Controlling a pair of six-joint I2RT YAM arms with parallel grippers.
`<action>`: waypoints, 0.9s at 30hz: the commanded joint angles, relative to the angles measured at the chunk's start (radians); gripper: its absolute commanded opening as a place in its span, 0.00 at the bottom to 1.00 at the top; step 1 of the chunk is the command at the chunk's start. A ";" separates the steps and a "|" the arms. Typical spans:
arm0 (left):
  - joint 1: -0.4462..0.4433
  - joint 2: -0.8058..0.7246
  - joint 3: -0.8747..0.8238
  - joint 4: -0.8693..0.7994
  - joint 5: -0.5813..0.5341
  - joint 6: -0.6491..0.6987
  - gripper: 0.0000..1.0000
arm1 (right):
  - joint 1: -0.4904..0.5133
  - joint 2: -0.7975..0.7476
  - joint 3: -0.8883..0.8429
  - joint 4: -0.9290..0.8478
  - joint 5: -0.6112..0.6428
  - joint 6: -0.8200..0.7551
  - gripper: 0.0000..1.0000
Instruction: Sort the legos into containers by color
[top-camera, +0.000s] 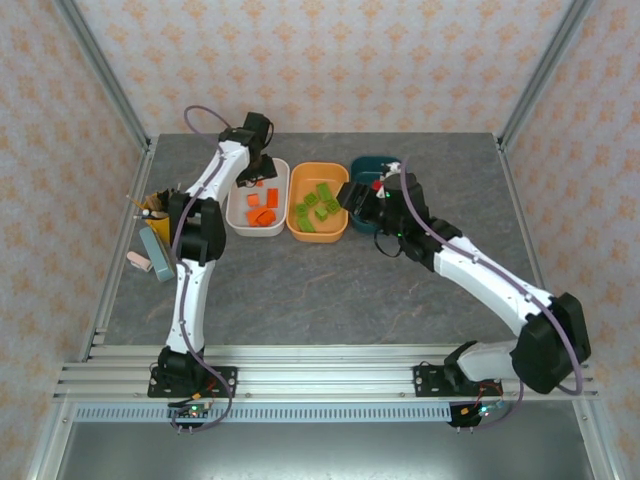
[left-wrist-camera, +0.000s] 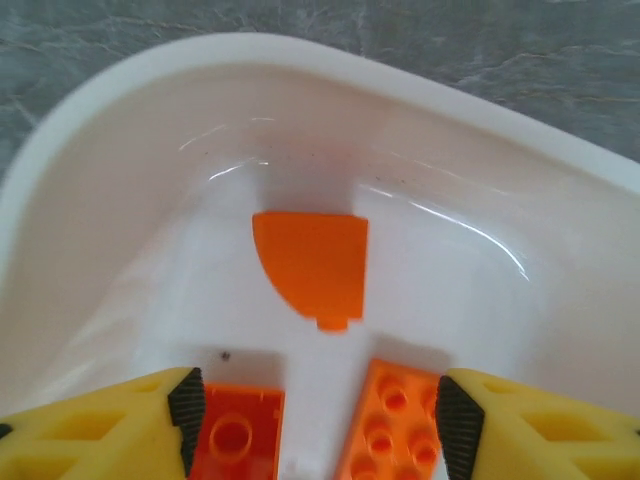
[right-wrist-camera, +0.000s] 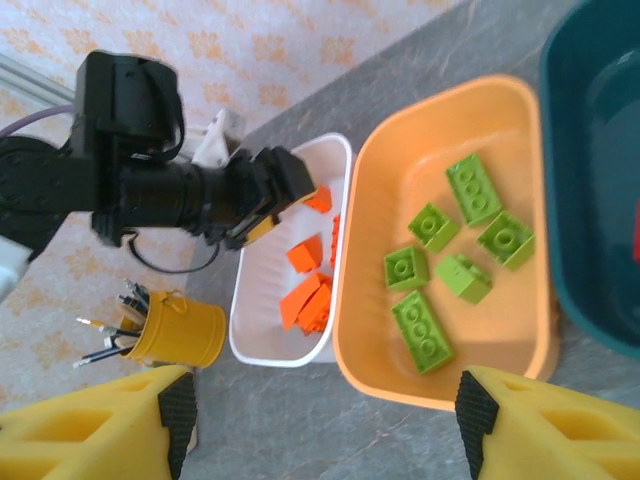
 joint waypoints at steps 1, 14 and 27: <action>-0.038 -0.254 -0.122 0.027 -0.054 -0.026 0.76 | -0.013 -0.092 0.039 -0.107 0.108 -0.131 0.74; -0.122 -1.160 -1.091 0.266 -0.085 0.006 1.00 | -0.027 -0.287 0.022 -0.522 0.418 -0.183 1.00; -0.167 -1.640 -1.746 0.662 -0.553 0.287 1.00 | -0.052 -0.399 -0.536 0.219 0.855 -0.477 1.00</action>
